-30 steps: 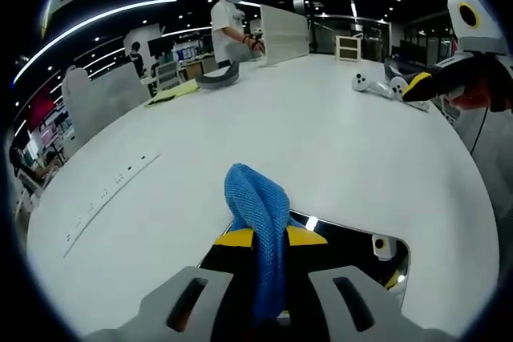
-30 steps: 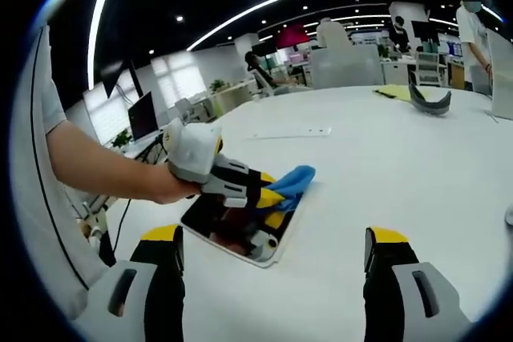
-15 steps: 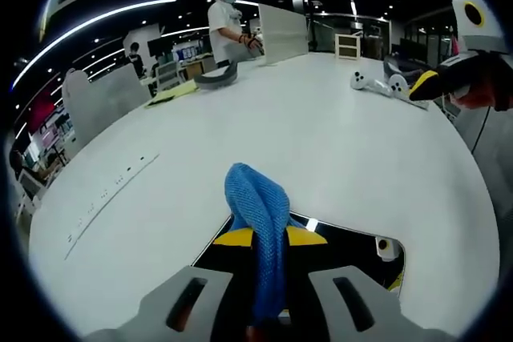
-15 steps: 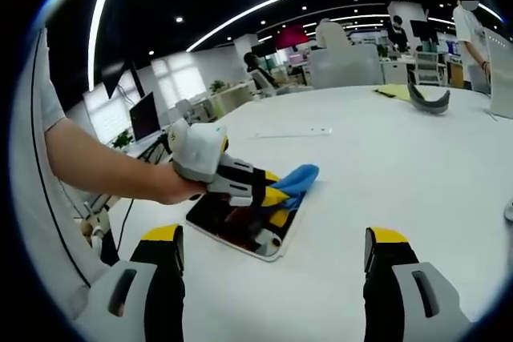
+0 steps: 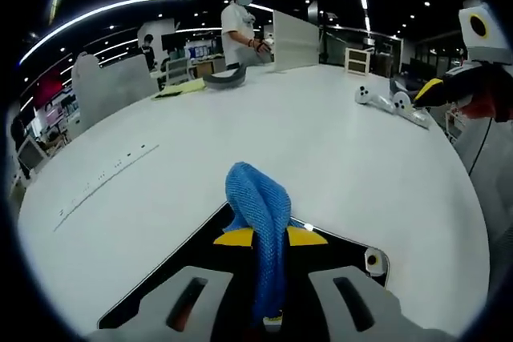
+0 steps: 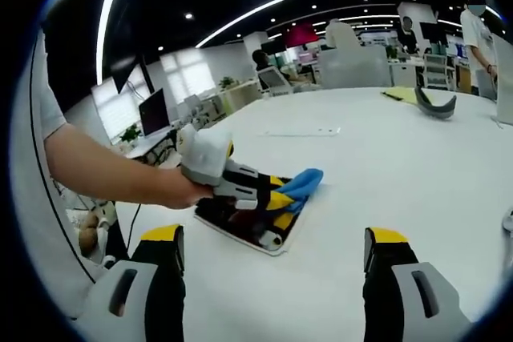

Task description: Wipe the mirror surface with the cleaning cloth until all visible marks leave the cleaned area.

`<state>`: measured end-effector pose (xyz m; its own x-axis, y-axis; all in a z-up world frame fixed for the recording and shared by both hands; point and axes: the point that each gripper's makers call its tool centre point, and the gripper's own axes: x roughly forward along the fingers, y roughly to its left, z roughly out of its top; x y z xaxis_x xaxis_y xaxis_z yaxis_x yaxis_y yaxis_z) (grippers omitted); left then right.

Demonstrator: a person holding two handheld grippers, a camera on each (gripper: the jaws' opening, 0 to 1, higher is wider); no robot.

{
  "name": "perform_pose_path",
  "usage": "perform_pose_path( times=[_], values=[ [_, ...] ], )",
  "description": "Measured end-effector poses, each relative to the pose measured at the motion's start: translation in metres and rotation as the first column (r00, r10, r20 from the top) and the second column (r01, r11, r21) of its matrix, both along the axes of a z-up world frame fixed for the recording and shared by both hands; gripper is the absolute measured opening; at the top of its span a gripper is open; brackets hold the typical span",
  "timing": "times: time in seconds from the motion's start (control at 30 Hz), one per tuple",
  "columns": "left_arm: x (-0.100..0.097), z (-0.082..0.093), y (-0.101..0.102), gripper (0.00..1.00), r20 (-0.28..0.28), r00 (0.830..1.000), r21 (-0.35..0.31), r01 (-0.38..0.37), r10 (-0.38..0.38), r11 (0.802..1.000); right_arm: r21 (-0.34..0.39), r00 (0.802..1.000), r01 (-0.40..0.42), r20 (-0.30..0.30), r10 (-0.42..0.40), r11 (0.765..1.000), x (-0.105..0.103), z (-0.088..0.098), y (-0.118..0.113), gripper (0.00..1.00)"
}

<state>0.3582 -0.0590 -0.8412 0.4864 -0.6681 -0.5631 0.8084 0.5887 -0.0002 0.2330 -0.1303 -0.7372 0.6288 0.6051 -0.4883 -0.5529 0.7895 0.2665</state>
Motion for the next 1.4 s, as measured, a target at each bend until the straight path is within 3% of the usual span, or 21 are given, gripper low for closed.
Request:
perform_pose_path(
  times=[0.27,0.5,0.7,0.73,0.87,1.0,1.4],
  values=[
    [-0.002,0.0,0.004,0.11,0.0,0.998,-0.071,-0.061,0.061,0.996,-0.013,0.996,-0.094,0.009,0.094,0.996,-0.002,0.001,0.012,0.93],
    [-0.002,0.0,0.006,0.11,0.0,0.994,-0.069,-0.105,0.106,0.992,-0.128,0.968,-0.228,0.075,0.239,0.965,0.001,-0.002,0.025,0.99],
    [-0.004,0.0,0.007,0.1,-0.003,0.992,-0.053,-0.129,0.129,0.99,-0.129,0.978,-0.194,0.057,0.203,0.972,0.008,-0.003,0.024,1.0],
    [-0.006,0.0,0.008,0.1,-0.001,0.992,-0.043,-0.123,0.123,0.992,-0.104,0.982,-0.182,0.031,0.187,0.978,0.007,-0.001,0.025,1.0],
    [-0.006,0.0,0.009,0.1,-0.017,0.993,-0.038,-0.116,0.115,0.993,-0.119,0.984,-0.156,0.063,0.164,0.981,0.019,0.01,0.019,1.0],
    [-0.006,0.0,0.009,0.1,-0.011,0.996,-0.037,-0.091,0.091,0.995,-0.086,0.989,-0.105,0.091,0.113,0.991,0.029,0.023,0.014,1.0],
    [-0.011,0.0,0.016,0.1,-0.018,0.995,-0.01,-0.098,0.098,0.995,-0.093,0.991,-0.105,0.076,0.112,0.99,0.01,0.016,0.012,1.0]
  ],
)
